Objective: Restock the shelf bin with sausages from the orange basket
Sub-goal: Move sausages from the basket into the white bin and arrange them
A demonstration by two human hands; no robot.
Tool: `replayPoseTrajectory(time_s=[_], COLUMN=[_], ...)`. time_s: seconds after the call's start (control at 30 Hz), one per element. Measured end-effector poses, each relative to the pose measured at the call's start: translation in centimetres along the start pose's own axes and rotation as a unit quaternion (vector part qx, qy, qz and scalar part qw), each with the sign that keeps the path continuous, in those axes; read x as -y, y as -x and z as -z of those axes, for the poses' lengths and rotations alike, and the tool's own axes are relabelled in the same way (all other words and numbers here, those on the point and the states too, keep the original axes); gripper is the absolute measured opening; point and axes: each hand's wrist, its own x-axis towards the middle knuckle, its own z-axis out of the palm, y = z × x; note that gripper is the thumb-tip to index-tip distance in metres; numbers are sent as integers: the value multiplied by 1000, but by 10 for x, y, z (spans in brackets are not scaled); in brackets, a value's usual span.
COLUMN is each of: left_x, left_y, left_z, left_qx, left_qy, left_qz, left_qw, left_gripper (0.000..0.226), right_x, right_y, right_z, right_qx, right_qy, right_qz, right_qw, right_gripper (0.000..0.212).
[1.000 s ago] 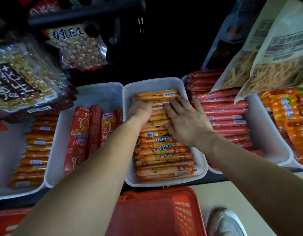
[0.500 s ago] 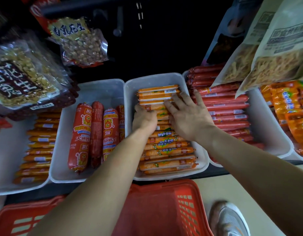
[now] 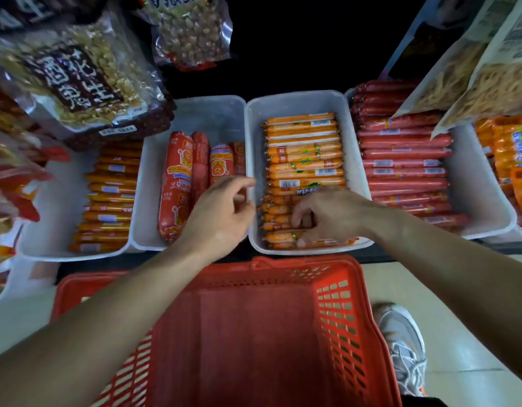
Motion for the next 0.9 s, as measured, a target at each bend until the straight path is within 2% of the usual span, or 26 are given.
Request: replayPoseTrajectory(time_s=[0.13,0.23,0.37,0.47,0.57,0.63,0.67,0.73,0.8,0.9], left_x=[19,22,24,26,24,22,22,23,24,23], left_y=[0,-7,-16,-19,-18,-17,-17,-18,-19,-21], left_z=[2,-4,-9,-8,-8,-9,-9,-10,-11,-12], left_qx=[-19,-36,-46,-53,-50,-46,-46,-50,-51,-47], left_qy=[-9,-7,-9,-5,-8,-14,-15,-17,-23,-31], left_qz=[49,41,41,47,48,48,48,48,50,60], left_qw=[999,998,998,997,998,998,998,997,997,997], left_gripper=[35,33,29,31,30,29,29,29,30,31], right_x=[-5,-2,-8,-14,-10,-9,-10,-10,-10,-11], right_y=[-5,-5,-2,-7,-12,-11,-9,-2,1,0], right_z=[7,5,16,25,23,14,10,4,1,3], right_qx=[49,28,-42,-124,-248,-275,-253,-135,-30,-9], right_qy=[35,66,120,127,196,201,171,64,22,41], right_qz=[1,3,-24,-51,-105,-85,-60,-24,-12,-10], right_qw=[998,997,992,983,943,936,950,989,999,999], right_gripper=[38,27,35,36,35,33,31,29,33,41])
